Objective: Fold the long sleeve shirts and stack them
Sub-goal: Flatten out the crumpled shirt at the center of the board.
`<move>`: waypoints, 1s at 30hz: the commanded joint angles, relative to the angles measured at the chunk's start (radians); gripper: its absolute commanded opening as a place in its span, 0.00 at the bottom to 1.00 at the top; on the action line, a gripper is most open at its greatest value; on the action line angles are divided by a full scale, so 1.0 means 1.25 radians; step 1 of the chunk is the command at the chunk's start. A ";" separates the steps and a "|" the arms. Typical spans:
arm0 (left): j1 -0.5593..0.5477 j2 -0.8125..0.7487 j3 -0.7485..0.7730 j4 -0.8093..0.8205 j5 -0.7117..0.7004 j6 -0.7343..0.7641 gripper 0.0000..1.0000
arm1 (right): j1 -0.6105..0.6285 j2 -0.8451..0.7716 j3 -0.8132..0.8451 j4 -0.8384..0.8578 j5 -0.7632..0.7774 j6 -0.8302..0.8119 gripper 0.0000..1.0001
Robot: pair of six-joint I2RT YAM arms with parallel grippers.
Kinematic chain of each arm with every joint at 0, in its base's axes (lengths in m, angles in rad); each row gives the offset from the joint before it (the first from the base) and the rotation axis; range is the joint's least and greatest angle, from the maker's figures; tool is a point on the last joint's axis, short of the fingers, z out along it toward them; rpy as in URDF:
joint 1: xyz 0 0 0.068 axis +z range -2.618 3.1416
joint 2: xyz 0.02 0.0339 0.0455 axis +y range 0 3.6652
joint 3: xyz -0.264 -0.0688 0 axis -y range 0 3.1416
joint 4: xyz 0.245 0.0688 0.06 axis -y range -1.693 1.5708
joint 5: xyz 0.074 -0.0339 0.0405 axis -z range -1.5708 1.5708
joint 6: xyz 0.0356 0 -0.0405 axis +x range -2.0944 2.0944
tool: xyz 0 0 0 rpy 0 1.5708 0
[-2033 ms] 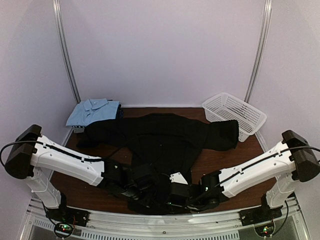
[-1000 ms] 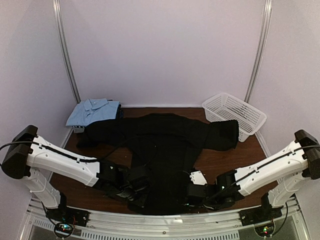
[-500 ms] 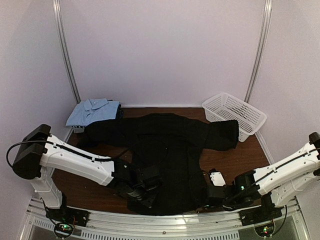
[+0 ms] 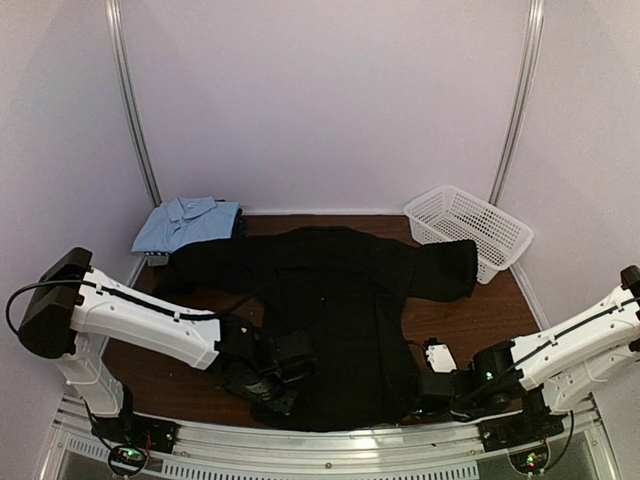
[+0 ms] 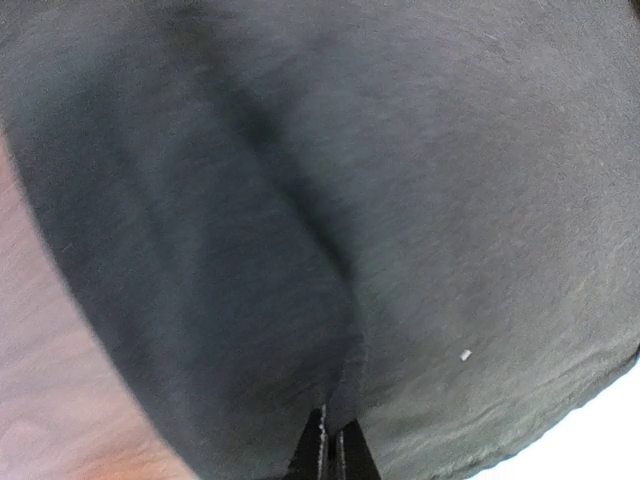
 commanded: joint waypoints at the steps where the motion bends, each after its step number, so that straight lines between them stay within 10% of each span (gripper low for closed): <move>1: 0.000 -0.105 -0.062 -0.078 -0.041 -0.079 0.00 | -0.011 -0.027 -0.024 -0.027 -0.002 0.014 0.00; 15: 0.153 -0.664 -0.453 -0.148 0.081 -0.360 0.00 | -0.013 -0.156 -0.113 -0.022 -0.088 -0.004 0.00; 25: 0.161 -0.612 -0.454 -0.161 0.155 -0.344 0.05 | -0.014 -0.178 -0.082 -0.060 -0.072 -0.032 0.13; 30: 0.175 -0.612 -0.396 -0.237 0.128 -0.328 0.34 | -0.028 -0.235 -0.023 -0.138 -0.028 -0.039 0.40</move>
